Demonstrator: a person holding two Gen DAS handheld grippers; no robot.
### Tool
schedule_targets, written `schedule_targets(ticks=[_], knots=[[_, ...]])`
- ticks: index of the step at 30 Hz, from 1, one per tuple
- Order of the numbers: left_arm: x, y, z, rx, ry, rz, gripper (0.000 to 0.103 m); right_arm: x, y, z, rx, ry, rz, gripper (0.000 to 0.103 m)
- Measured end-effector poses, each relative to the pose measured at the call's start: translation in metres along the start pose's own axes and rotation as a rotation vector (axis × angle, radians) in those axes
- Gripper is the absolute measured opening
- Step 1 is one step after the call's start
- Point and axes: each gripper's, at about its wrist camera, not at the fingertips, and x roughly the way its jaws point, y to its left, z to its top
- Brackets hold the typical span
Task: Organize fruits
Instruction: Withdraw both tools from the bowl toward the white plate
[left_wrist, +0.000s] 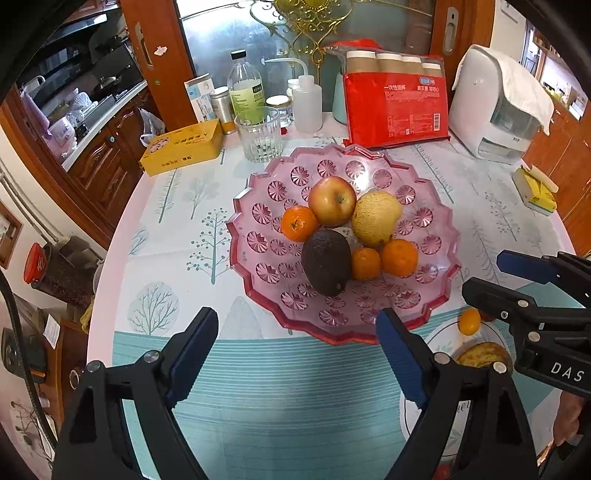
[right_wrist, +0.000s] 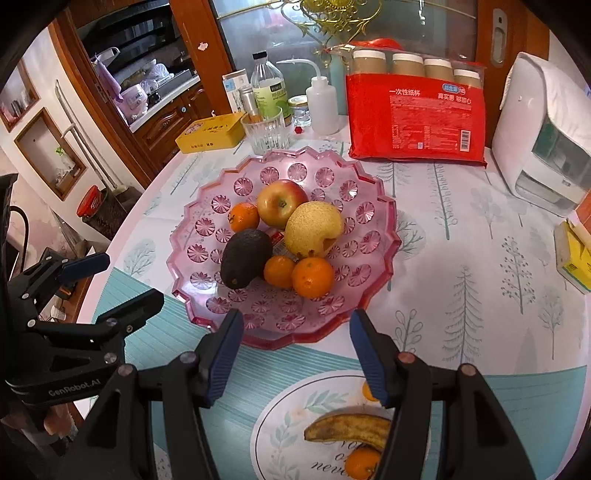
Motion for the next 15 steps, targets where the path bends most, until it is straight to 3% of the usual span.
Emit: schedule_targets(ticks=[15], knots=[[-0.06,-0.005,-0.021,-0.004,-0.08,-0.038,0.089,-0.06,0.006,-0.029,0.017,-0.082,-0.037,0.06]])
